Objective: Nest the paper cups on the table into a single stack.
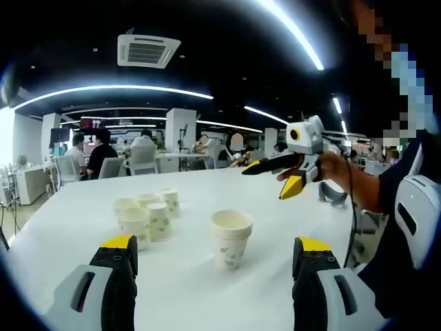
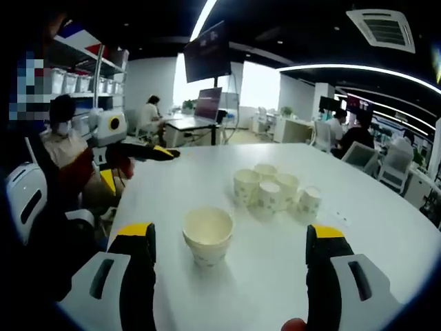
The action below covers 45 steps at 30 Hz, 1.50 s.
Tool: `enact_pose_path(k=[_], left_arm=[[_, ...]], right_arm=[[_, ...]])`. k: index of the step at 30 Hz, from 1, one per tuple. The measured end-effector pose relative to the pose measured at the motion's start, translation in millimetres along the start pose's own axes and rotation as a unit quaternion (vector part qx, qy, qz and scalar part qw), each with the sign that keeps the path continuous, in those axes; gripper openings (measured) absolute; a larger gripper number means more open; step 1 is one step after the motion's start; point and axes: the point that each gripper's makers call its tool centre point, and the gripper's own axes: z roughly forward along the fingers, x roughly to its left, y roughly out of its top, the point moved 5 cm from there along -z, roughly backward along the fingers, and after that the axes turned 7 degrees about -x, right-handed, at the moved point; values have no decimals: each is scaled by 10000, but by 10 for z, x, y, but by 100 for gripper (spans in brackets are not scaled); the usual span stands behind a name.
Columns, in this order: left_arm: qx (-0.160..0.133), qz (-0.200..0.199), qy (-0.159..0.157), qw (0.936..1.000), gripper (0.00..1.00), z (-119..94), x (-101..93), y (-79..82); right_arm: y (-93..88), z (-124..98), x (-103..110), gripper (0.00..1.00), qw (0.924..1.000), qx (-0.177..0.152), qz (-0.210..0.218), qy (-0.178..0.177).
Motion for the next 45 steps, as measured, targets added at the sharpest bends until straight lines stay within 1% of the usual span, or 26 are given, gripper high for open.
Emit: enact_pose_path(k=[6, 9, 11, 14, 18, 21, 23, 25, 28, 31, 34, 40, 43, 45], left_arm=[[-8, -19, 71, 10000, 99, -50, 15, -10], [-26, -52, 100, 9999, 99, -84, 22, -12], [-41, -67, 120, 9999, 99, -110, 24, -17], [-52, -93, 148, 9998, 99, -148, 21, -43], [-52, -162, 206, 9996, 99, -199, 30, -98], [-67, -228, 252, 9994, 99, -238, 46, -128], [-66, -250, 263, 9993, 99, -250, 52, -143], [-60, -265, 284, 9992, 99, -259, 60, -161], [-39, -308, 302, 9991, 99, -273, 66, -196], [-36, -336, 307, 9990, 99, -284, 64, -215], [-31, -380, 307, 9988, 99, -295, 65, -243], [-7, -452, 302, 9985, 99, -301, 47, -285], [-8, -488, 309, 9983, 99, -303, 41, -297], [-11, -506, 308, 9982, 99, -303, 36, -306]], right_arm=[[42, 181, -72, 86, 10000, 23, 67, 69], [55, 289, -125, 85, 9998, -2, 189, 82], [41, 362, -124, 84, 9998, 15, 200, 68], [22, 487, -204, 81, 9997, 46, 226, 32], [-13, 656, -307, 76, 9992, 66, 403, 2], [-34, 764, -356, 72, 9989, 90, 459, 7], [-33, 825, -488, 68, 9988, 106, 487, -20], [-42, 906, -546, 65, 9986, 100, 515, -55], [-84, 1045, -608, 62, 9982, 138, 571, -113], [-157, 1186, -693, 57, 9978, 263, 581, -197], [-229, 1317, -700, 54, 9975, 320, 583, -229], [-329, 1570, -693, 51, 9972, 462, 510, -305], [-367, 1666, -700, 51, 9968, 546, 487, -310], [-396, 1707, -737, 50, 9965, 610, 407, -390]])
